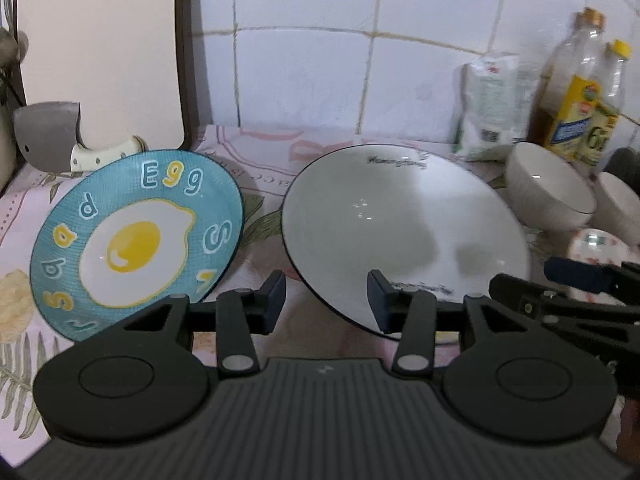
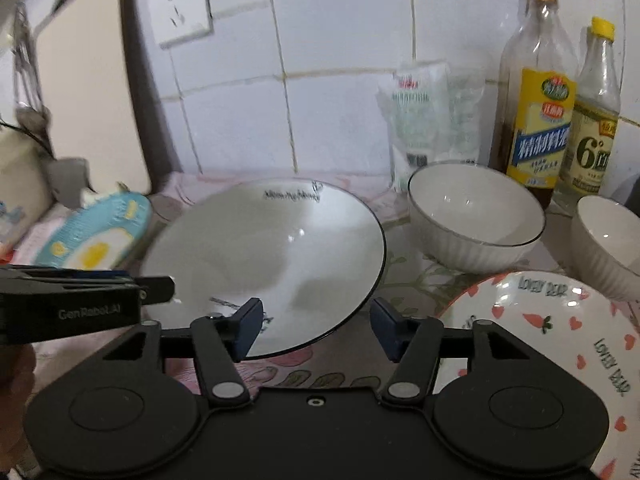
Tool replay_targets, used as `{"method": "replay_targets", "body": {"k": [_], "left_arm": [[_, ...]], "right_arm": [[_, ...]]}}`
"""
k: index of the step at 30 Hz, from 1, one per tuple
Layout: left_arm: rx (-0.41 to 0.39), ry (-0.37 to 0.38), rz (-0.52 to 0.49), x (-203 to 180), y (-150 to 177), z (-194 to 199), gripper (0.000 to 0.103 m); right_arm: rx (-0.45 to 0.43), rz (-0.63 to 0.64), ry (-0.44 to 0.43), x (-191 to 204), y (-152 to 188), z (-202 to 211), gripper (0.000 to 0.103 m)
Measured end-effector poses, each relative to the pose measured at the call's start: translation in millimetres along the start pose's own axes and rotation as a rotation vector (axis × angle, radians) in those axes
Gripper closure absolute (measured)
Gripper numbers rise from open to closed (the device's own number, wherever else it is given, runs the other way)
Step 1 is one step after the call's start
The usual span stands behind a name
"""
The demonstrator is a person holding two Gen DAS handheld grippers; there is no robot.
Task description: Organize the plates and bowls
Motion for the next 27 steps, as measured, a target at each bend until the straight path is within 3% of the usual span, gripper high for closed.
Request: {"method": "replay_targets", "body": {"k": [12,21,27], "left_arm": [[-0.049,0.030,-0.102,-27,29,86,0.039],[-0.079,0.099,-0.178,-45,51,133,0.028],[-0.049,0.112,-0.250,-61,67,141,0.026]], "right_arm": [[-0.162,-0.012,0.024,-37,31,94,0.033],[-0.185,0.031,0.021,-53,50,150,0.024],[-0.167,0.096,0.041,-57,62,179,0.022]]}}
Point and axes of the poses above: each gripper's, at about its wrist camera, not at the fingertips, and z roughly against the way its jaws point, x to its left, y to its underside, the point moved 7 cm from there along -z, roughly the way its jaws point, and after that the axes turned 11 degrees about x, right-handed, at the moved point
